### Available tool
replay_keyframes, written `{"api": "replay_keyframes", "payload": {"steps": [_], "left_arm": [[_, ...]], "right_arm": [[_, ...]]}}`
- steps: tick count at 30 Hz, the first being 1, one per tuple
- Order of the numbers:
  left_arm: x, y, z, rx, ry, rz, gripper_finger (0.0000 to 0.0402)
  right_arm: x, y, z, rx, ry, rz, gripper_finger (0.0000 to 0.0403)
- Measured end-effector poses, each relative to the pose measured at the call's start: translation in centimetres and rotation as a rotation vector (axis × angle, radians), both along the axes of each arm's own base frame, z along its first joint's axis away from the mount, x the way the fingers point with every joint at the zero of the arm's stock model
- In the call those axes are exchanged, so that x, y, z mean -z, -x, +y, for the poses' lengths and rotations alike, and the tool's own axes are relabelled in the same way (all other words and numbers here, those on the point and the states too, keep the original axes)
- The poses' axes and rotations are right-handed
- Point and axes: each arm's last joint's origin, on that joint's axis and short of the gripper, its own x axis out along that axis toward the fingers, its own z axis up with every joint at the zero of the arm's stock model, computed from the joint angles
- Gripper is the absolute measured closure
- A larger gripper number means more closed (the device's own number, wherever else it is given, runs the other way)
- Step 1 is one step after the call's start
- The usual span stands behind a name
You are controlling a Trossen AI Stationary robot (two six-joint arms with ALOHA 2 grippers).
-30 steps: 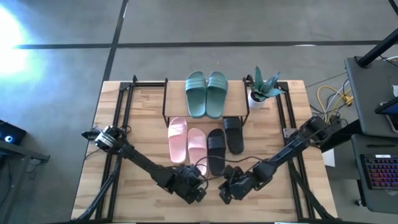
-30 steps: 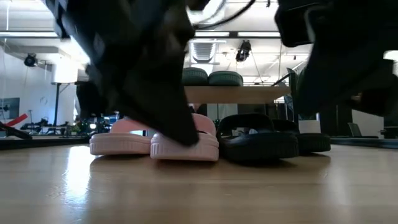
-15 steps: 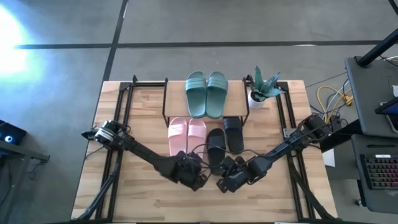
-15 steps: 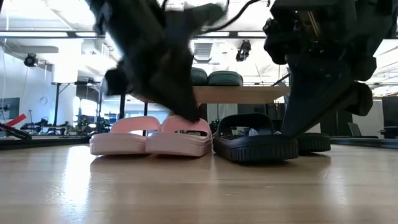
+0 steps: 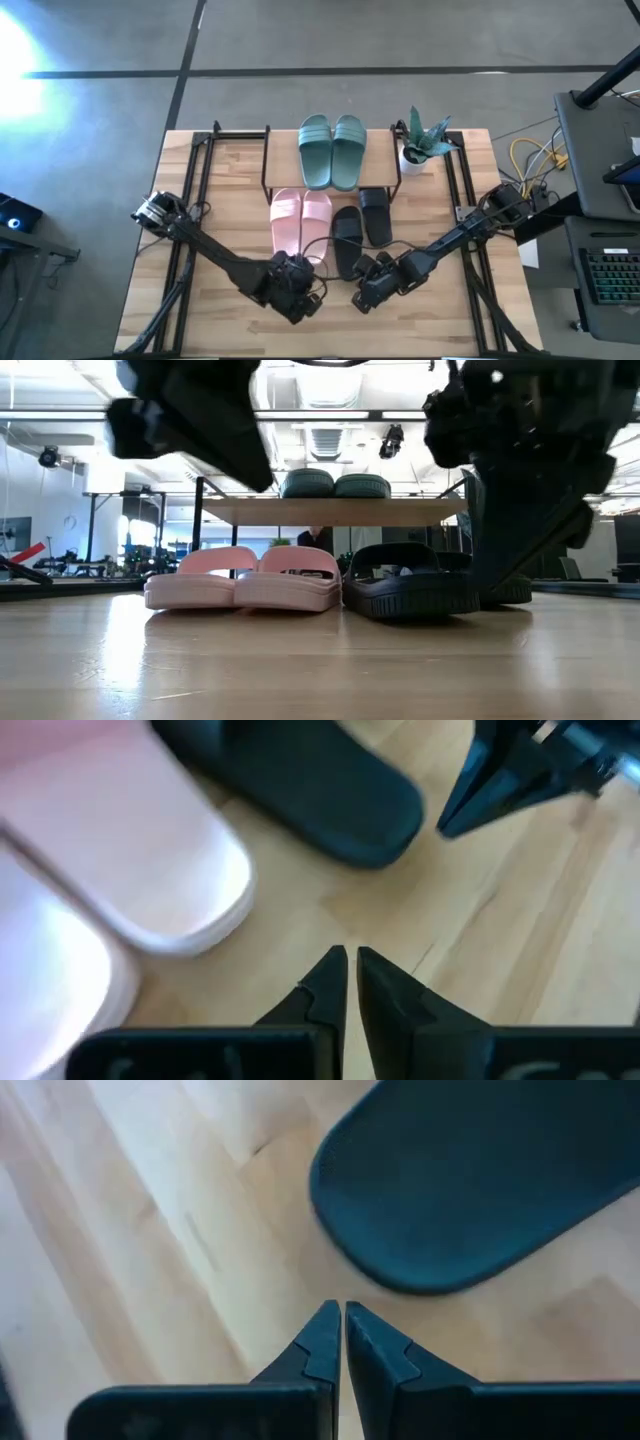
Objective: Pick and place slides into the shelf
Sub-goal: Adjust the slides under the shelf
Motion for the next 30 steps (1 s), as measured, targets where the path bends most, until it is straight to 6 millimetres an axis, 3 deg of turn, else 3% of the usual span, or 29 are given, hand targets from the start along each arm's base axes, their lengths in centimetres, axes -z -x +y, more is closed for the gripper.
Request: {"api": "replay_keyframes", "payload": {"steps": [6,15,22,30], "left_arm": [[0.6,2.1,-1.4,-0.044,0.022,0.062,0.0389],[3.3,5.3,-2.6,-0.191,0.098,0.11,0.0389],[6.4,7.0,-0.8,-0.295,0.055,0.166,0.0389],[8.4,7.6,2.0,-0.357,-0.013,0.215,0.0389]], "right_arm": [[0.7,-0.5,-2.3,0.052,0.085,-0.004,0.039],[0.8,-1.6,-5.5,0.205,0.212,-0.048,0.039],[0.0,-1.6,-5.4,0.184,0.179,-0.06,0.039],[-1.8,-0.9,-4.2,0.105,0.065,-0.08,0.039]]}}
